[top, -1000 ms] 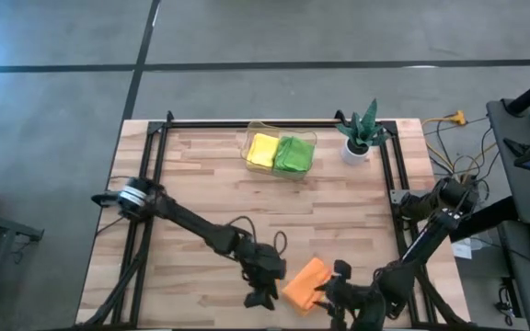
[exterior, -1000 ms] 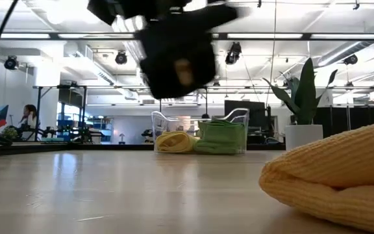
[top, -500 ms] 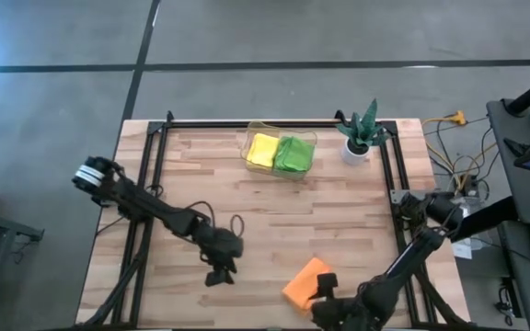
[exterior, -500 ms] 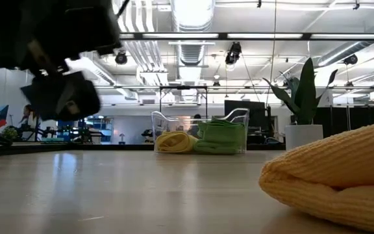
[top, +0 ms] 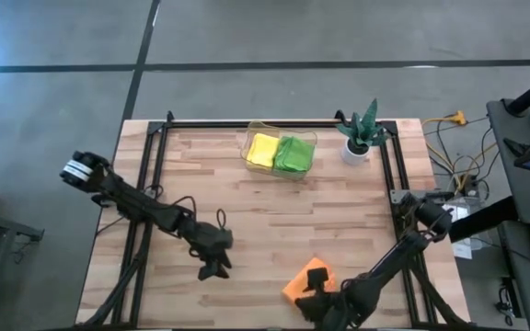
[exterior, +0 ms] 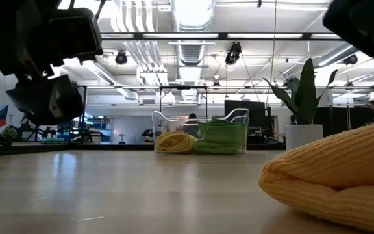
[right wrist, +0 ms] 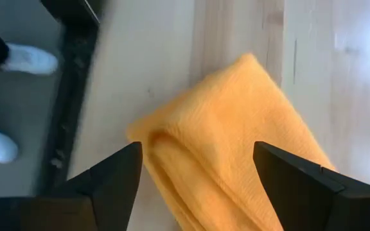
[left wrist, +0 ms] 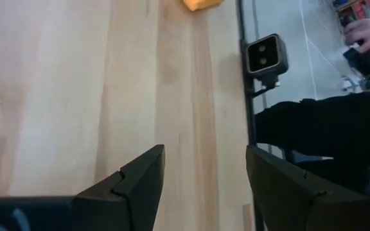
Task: Fold microfiber towels
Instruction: Put the folded orange microfiber towel into the transparent bin
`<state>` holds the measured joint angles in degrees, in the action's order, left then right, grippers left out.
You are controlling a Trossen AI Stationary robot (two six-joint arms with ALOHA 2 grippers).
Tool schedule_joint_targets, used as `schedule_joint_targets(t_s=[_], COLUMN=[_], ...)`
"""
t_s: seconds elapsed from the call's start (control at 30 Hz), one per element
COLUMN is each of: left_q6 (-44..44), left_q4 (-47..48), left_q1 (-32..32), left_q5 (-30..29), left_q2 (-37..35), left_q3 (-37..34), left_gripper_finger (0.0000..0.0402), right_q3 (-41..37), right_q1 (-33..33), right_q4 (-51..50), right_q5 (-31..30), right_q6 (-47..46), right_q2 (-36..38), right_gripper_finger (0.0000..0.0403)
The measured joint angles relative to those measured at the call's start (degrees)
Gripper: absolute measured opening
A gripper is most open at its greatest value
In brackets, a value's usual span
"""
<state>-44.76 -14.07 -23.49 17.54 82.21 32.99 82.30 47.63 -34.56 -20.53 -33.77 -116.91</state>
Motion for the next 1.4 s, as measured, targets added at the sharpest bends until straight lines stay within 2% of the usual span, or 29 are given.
schedule_joint_targets(t_s=[0.1,0.3,0.7,0.93,1.2,1.4], left_q6=[0.0,-1.0,-1.5,-2.9,-2.9,-2.7], left_q4=[-0.8,-2.0,-2.2,-2.2,-2.2,-2.2], left_q1=[0.0,-0.2,-0.2,-0.2,-0.2,-0.2], left_q5=[-0.5,-0.6,-1.2,-1.4,-1.4,-1.7], left_q2=[-0.5,0.1,0.1,0.1,0.1,0.1], left_q3=[-0.5,-0.4,-0.5,-0.4,-0.4,-0.4], left_gripper_finger=[0.0202,0.0202,0.0202,0.0202,0.0202,0.0202], right_q3=[0.0,-0.1,0.2,0.1,3.0,6.2], right_q1=[-0.4,-0.6,-0.5,-0.5,-0.6,-0.9], right_q4=[0.7,3.4,3.2,3.2,-1.3,-5.1], right_q5=[0.2,9.7,9.3,7.3,4.5,3.8], right_q6=[0.8,4.1,4.3,4.2,4.2,4.3], right_q2=[0.3,-2.2,-5.5,-6.1,-6.2,-6.1], right_gripper_finger=[0.0294,0.0289,0.0238,0.0163,0.0025,0.0014])
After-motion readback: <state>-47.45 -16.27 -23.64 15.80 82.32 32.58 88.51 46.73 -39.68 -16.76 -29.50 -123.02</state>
